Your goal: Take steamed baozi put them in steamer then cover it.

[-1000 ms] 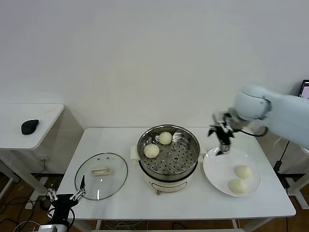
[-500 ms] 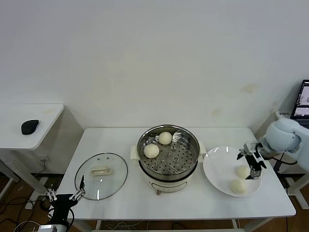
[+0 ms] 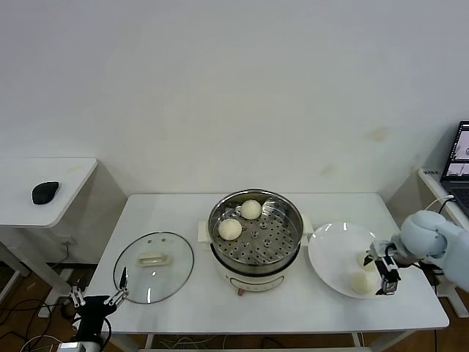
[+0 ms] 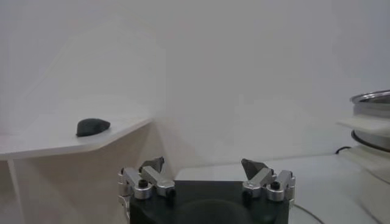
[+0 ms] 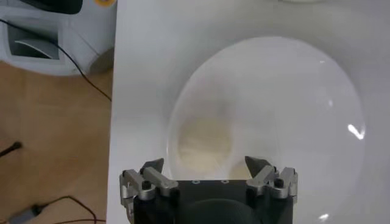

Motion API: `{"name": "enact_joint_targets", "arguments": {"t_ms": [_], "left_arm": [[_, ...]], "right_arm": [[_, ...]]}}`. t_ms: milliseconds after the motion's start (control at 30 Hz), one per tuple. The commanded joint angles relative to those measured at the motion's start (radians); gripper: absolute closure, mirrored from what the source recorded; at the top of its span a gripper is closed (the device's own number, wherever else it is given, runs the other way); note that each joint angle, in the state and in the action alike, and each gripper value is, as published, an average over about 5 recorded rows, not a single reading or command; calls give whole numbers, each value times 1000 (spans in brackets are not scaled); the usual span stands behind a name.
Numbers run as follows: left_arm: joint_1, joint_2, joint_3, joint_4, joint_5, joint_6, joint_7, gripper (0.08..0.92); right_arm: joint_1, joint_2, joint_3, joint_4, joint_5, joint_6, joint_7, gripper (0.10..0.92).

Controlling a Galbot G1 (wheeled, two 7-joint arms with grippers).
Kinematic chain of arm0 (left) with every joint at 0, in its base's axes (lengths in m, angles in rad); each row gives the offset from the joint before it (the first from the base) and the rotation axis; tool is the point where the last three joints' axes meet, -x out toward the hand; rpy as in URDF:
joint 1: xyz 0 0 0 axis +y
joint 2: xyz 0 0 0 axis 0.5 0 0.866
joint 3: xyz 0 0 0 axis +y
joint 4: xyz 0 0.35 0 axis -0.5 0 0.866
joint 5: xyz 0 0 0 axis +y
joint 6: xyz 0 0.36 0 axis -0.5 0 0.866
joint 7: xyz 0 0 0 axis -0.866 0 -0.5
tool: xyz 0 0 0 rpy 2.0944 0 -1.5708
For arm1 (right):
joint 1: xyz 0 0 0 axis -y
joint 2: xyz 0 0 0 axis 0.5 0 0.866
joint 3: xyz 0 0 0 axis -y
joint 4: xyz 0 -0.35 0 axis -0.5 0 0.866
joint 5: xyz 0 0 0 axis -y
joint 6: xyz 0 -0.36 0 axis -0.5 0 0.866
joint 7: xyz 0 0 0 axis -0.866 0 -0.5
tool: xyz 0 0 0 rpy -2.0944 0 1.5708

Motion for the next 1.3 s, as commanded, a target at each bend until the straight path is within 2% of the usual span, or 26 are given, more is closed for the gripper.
{"name": "enact_joint_targets", "arguments": {"t_ms": [33, 200, 467, 667, 900, 1300], "left_arm": [[1, 0, -3, 3, 1, -2, 0, 177], [0, -2, -3, 4, 3, -3, 0, 177], [-6, -4, 0, 8, 5, -2, -1, 177], [-11, -4, 3, 9, 6, -2, -1, 177], [-10, 1, 1, 5, 4, -2, -1, 177], [-18, 12, 3, -2, 1, -3, -3, 177]], "right_arm": [[-120, 55, 87, -70, -30, 3, 23, 204], [-117, 74, 85, -95, -33, -7, 27, 235], [-113, 87, 82, -112, -31, -15, 24, 357], [-99, 84, 80, -106, -21, -18, 16, 417], [20, 60, 45, -82, 37, -20, -3, 439], [473, 53, -102, -73, 223, -33, -36, 440]]}}
